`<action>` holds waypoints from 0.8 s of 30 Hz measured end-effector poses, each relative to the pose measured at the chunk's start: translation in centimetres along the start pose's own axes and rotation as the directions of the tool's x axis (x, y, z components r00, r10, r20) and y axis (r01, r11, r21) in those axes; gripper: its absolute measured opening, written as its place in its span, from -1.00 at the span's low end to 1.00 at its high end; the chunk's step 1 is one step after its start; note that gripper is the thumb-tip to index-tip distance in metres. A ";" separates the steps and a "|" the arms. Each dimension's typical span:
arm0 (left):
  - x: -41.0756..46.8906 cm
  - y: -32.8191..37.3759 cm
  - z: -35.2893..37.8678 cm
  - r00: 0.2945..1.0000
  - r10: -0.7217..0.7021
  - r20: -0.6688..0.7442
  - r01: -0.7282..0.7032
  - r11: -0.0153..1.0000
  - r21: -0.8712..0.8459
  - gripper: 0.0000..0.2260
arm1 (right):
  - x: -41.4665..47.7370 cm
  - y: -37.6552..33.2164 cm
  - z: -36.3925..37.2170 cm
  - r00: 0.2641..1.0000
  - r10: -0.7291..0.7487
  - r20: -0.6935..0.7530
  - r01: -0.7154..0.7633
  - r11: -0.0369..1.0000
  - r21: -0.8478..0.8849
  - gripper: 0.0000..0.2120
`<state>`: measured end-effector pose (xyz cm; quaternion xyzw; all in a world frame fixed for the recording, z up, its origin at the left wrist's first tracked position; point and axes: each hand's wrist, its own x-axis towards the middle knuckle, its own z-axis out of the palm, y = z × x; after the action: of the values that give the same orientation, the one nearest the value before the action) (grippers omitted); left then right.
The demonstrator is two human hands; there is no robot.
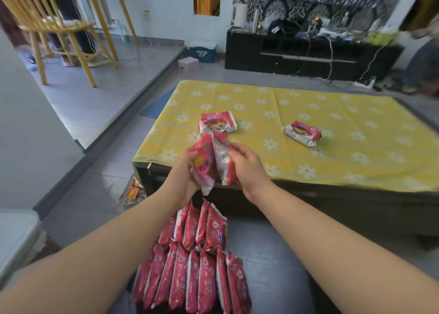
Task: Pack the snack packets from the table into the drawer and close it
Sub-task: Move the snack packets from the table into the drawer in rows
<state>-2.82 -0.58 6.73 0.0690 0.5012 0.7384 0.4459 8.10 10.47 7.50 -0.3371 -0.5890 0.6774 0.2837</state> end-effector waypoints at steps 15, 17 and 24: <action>-5.7 -5.7 4.2 0.996 -0.086 -0.010 0.086 0.983 0.164 -0.49 | -6.1 2.6 -1.0 0.996 0.072 0.060 -0.073 0.997 0.012 -0.48; -5.9 -6.3 4.3 1.000 -0.016 0.020 0.011 0.971 0.238 -0.48 | -6.4 3.4 -1.1 0.994 0.082 0.075 -0.086 0.995 0.056 -0.44; -4.8 -8.7 3.4 0.984 0.145 0.109 -0.176 0.903 0.391 -0.46 | -6.8 6.1 -0.6 0.991 0.124 0.043 -0.130 0.962 0.239 -0.38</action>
<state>7.06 -0.90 3.11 0.2278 0.6163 0.6515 0.3792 12.77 4.65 2.27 -0.3278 -0.4833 0.7654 0.2704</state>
